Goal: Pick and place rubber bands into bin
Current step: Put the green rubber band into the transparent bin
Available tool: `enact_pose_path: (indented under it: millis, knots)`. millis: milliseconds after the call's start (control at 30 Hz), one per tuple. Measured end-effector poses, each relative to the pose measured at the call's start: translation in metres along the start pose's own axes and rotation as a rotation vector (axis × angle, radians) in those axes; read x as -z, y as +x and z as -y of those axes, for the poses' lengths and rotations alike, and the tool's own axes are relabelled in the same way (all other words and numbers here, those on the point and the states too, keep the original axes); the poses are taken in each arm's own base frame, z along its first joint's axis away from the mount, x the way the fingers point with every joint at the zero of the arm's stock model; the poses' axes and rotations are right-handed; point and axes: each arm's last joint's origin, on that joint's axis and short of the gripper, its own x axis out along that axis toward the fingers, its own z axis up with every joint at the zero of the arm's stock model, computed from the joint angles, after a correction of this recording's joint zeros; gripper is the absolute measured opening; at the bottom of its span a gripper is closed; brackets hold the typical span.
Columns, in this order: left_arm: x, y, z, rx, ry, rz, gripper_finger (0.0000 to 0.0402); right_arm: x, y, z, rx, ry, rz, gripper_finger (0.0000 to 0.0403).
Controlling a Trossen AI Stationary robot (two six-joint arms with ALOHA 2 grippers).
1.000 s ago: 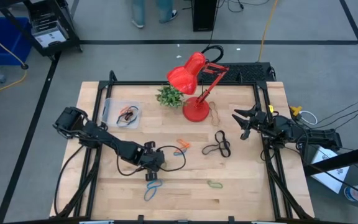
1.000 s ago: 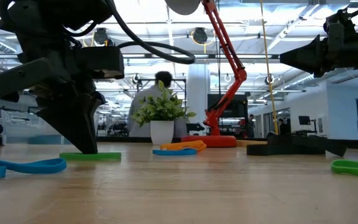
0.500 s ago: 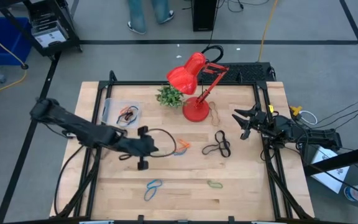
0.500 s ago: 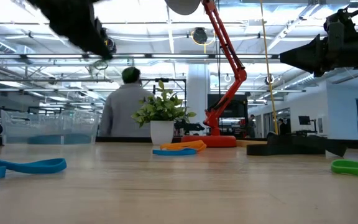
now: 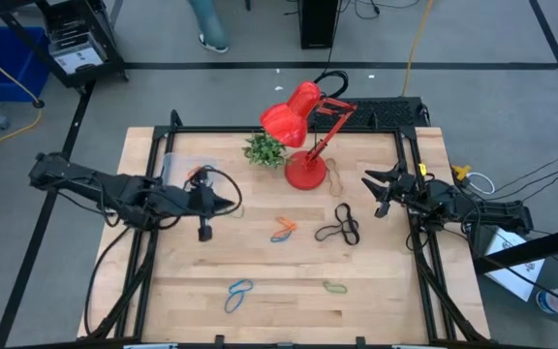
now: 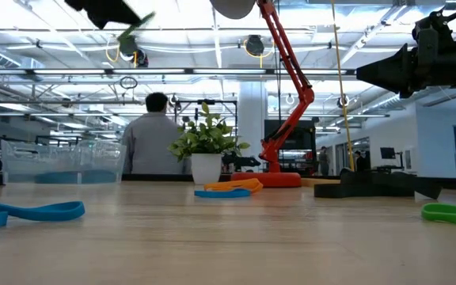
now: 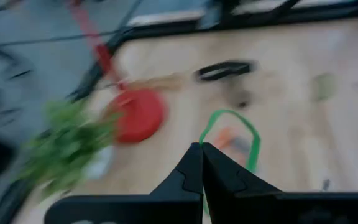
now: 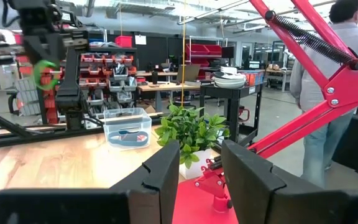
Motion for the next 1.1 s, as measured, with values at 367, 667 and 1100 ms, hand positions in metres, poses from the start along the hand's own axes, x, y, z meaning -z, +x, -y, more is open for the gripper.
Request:
enact_pose_path:
  millis: [367, 667, 1100]
  knots:
    - [0.031, 0.000, -0.043, -0.488, -0.281, -0.239, 0.0002, 0.000, 0.000, 0.000, 0.000, 0.000, 0.000, 0.0114]
    - [0.059, -0.001, -0.076, -0.710, -0.505, -0.508, 0.0002, 0.000, 0.000, 0.000, 0.000, -0.002, 0.000, 0.0114]
    - [0.079, 0.042, -0.090, -0.695, -0.565, -0.813, 0.0001, 0.000, 0.000, 0.000, 0.000, -0.008, 0.000, 0.0114]
